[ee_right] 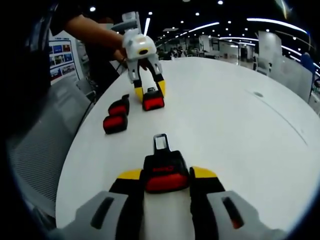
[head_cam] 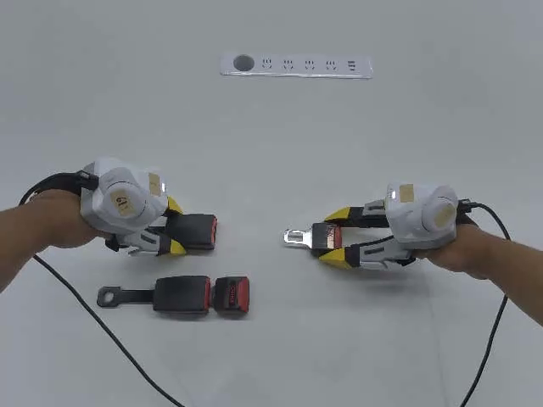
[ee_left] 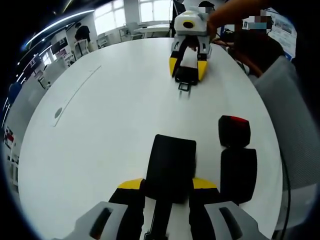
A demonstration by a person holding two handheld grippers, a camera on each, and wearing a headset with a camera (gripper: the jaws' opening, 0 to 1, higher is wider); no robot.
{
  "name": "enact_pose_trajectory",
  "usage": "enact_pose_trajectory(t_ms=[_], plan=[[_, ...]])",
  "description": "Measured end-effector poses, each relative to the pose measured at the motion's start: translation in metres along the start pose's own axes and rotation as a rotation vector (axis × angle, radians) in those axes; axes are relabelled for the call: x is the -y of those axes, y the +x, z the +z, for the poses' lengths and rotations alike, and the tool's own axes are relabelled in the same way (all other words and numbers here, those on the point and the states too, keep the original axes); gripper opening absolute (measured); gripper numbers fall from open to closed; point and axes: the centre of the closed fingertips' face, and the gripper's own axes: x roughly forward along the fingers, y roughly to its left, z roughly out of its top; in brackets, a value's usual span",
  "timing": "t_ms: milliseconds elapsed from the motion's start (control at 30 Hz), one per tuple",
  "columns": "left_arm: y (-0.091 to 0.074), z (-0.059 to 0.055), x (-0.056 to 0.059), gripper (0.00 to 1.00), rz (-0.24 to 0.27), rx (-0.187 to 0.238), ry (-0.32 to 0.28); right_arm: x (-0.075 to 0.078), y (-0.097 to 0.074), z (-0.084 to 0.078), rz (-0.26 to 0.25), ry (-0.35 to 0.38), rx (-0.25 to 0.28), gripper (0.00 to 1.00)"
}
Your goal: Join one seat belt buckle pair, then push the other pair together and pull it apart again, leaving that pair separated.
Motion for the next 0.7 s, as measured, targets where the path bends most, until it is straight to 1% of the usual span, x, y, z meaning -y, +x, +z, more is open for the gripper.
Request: enact_pose_trajectory(t_ms=[233,367,467,567,700], plan=[[0.0,0.0,0.0,0.36,-0.002,-0.001,-0.001,0.001,0.017,0.012,0.004,-0.006,0.018,0.36],[0.0,0.0,0.0,0.36,-0.006,-0.012,0.002,-0.004,0.027,0.021,0.011,-0.011,0.029,0.36],[0.0,0.0,0.0,0.36,-0.006,-0.014,-0.001,-0.005,0.031,0.022,0.01,-0.007,0.03,0.36],[0.0,0.0,0.0,0.36,-0.005,-0.009,-0.01,-0.006,0.036,0.026,0.019,-0.013,0.036,0.36],[0.001,0.0,0.0,0.36,-0.007,-0.015,-0.005,-0.009,0.046,0.033,0.026,-0.014,0.043,0.36]])
